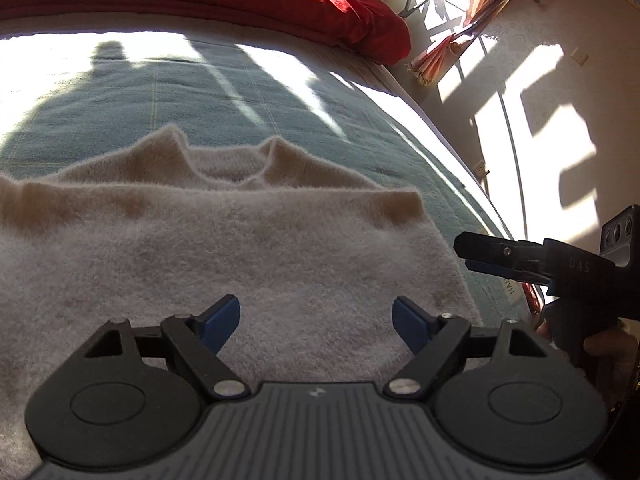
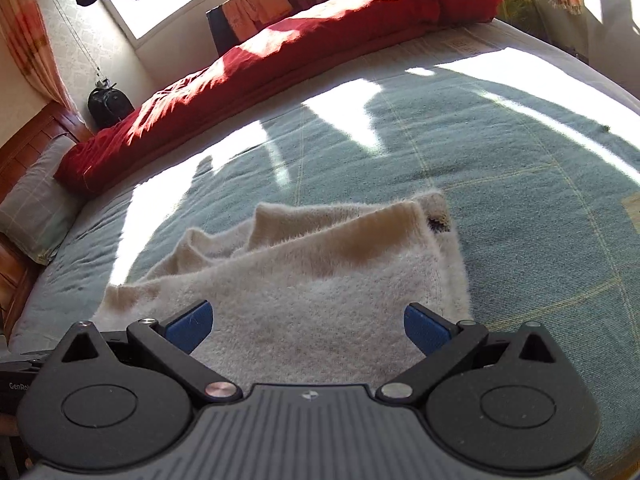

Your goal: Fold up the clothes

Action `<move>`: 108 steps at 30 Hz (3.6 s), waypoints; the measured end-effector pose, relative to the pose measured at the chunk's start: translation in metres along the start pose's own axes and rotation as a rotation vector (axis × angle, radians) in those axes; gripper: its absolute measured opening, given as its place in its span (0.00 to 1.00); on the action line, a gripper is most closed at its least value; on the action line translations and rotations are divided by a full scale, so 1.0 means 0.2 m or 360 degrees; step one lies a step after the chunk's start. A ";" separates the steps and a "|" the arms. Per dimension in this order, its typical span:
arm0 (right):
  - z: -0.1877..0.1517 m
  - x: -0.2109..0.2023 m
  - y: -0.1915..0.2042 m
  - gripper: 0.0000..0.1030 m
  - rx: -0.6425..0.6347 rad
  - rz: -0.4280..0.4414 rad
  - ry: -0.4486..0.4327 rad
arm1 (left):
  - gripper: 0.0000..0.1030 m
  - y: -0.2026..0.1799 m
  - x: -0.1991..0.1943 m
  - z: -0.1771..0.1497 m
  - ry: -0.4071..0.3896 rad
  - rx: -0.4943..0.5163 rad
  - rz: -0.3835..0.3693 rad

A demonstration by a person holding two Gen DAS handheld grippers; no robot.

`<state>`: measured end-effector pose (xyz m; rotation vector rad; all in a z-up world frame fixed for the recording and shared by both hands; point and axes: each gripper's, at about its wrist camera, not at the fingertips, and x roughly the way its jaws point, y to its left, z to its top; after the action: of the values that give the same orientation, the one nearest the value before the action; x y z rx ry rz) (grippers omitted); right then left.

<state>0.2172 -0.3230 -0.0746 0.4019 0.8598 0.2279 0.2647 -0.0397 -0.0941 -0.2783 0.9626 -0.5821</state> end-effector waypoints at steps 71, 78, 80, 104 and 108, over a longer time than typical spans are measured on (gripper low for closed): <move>-0.16 0.04 0.62 1.00 -0.0294 -0.0023 0.0217 | 0.83 0.60 -0.87 0.02 -0.0195 -0.0147 0.0484; -0.17 0.09 0.66 1.00 -0.0355 -0.0039 0.0270 | 0.83 0.91 -0.62 -0.15 -0.0051 -0.0616 0.0132; -0.17 0.09 0.65 1.00 -0.0345 -0.0053 0.0275 | 0.83 0.99 -0.55 -0.19 -0.0016 -0.0744 0.0035; -0.13 0.22 0.58 1.00 -0.0287 -0.0120 0.0344 | 0.83 1.16 -0.16 -0.01 0.0129 -0.0843 -0.0333; -0.13 0.22 0.58 1.00 -0.0281 -0.0112 0.0344 | 0.83 1.14 -0.19 -0.06 0.0144 -0.0784 -0.0367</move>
<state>0.2203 -0.1968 -0.0699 0.1834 1.0551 0.2834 0.3166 0.1684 -0.1816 -0.8160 1.1637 -0.5636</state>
